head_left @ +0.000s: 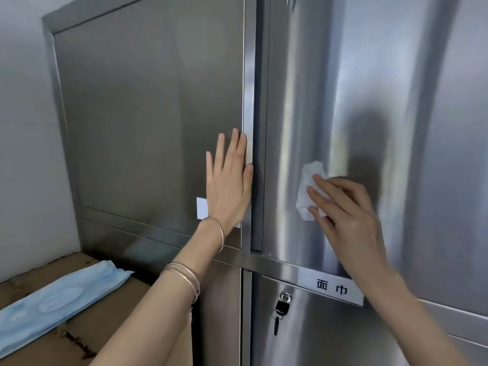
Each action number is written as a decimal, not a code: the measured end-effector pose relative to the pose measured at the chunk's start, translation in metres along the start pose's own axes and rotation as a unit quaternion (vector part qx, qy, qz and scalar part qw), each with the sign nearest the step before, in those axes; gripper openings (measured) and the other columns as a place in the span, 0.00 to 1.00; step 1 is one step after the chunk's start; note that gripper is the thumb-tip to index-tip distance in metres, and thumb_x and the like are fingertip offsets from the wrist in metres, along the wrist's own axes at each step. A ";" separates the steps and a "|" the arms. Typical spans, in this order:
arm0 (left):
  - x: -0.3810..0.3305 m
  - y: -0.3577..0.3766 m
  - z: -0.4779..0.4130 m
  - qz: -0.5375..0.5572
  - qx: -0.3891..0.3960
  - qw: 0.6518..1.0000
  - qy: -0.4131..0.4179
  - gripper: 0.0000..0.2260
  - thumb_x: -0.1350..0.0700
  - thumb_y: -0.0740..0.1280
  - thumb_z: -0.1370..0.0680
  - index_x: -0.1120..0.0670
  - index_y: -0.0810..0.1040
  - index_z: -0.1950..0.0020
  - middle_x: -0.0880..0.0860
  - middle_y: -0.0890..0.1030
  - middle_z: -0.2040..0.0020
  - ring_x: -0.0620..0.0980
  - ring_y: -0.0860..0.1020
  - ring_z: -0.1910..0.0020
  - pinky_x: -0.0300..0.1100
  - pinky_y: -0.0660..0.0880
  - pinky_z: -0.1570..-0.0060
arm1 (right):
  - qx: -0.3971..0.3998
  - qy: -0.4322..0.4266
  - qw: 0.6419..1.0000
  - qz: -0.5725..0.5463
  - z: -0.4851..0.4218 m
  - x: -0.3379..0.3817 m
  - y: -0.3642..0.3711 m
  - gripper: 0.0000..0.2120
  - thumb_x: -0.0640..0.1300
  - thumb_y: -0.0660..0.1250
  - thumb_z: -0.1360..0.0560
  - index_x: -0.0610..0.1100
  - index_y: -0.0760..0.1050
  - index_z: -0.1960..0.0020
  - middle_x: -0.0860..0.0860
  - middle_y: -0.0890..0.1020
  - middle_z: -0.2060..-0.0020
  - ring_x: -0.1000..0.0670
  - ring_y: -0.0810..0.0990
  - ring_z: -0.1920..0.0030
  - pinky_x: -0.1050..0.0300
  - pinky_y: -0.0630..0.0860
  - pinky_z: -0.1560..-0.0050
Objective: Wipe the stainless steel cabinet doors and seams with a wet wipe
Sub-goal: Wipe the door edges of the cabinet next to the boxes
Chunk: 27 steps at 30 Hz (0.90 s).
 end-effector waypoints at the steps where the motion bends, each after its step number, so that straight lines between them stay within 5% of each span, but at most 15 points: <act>1: 0.001 0.006 0.001 -0.001 0.005 1.000 0.001 0.24 0.58 0.53 0.17 0.52 0.52 0.22 0.49 0.51 0.21 0.50 0.44 0.22 0.54 0.43 0.24 | 0.005 0.004 1.000 0.005 0.001 -0.002 0.001 0.12 0.29 0.68 0.28 0.34 0.79 0.45 0.39 0.80 0.44 0.45 0.72 0.39 0.49 0.66 0.36; 5: 0.004 0.021 0.000 -0.012 -0.001 1.000 0.002 0.25 0.58 0.53 0.18 0.54 0.50 0.22 0.47 0.45 0.23 0.52 0.45 0.22 0.53 0.43 0.25 | -0.034 0.011 0.999 0.008 -0.001 -0.005 0.004 0.13 0.33 0.70 0.28 0.40 0.80 0.44 0.46 0.80 0.43 0.55 0.71 0.41 0.61 0.71 0.39; 11: 0.012 0.011 0.004 0.003 0.035 0.999 0.033 0.25 0.58 0.55 0.18 0.55 0.52 0.22 0.53 0.50 0.21 0.53 0.46 0.22 0.52 0.45 0.25 | -0.060 -0.005 0.993 0.102 0.001 0.000 0.009 0.11 0.31 0.73 0.30 0.38 0.82 0.48 0.48 0.83 0.47 0.45 0.75 0.53 0.63 0.71 0.46; 17: 0.046 0.010 0.121 0.057 0.111 0.992 -0.014 0.32 0.67 0.64 0.27 0.59 0.60 0.24 0.53 0.56 0.22 0.52 0.52 0.22 0.51 0.57 0.25 | -0.016 0.097 0.992 0.083 0.054 0.029 0.002 0.13 0.29 0.75 0.33 0.39 0.83 0.50 0.47 0.84 0.50 0.46 0.77 0.55 0.69 0.69 0.45; 22: 0.052 0.036 0.227 0.033 0.211 0.974 -0.078 0.42 0.55 0.73 0.30 0.60 0.54 0.23 0.56 0.53 0.22 0.56 0.51 0.23 0.59 0.63 0.30 | -0.008 0.166 0.985 0.052 0.124 0.067 -0.015 0.09 0.34 0.72 0.29 0.41 0.83 0.50 0.51 0.82 0.50 0.49 0.77 0.55 0.67 0.71 0.45; 27: 0.047 0.054 0.241 0.019 0.215 0.972 -0.097 0.50 0.49 0.77 0.34 0.60 0.48 0.23 0.61 0.54 0.23 0.62 0.53 0.24 0.61 0.62 0.29 | 0.026 0.211 0.975 0.066 0.156 0.095 -0.027 0.07 0.40 0.70 0.28 0.42 0.83 0.51 0.52 0.83 0.51 0.52 0.76 0.55 0.68 0.71 0.46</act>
Point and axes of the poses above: each hand's wrist, its own z-axis away from the middle knuckle, its own y-axis out of the palm, x = y × z, the point moved 1 cm from there along -z, towards the middle knuckle
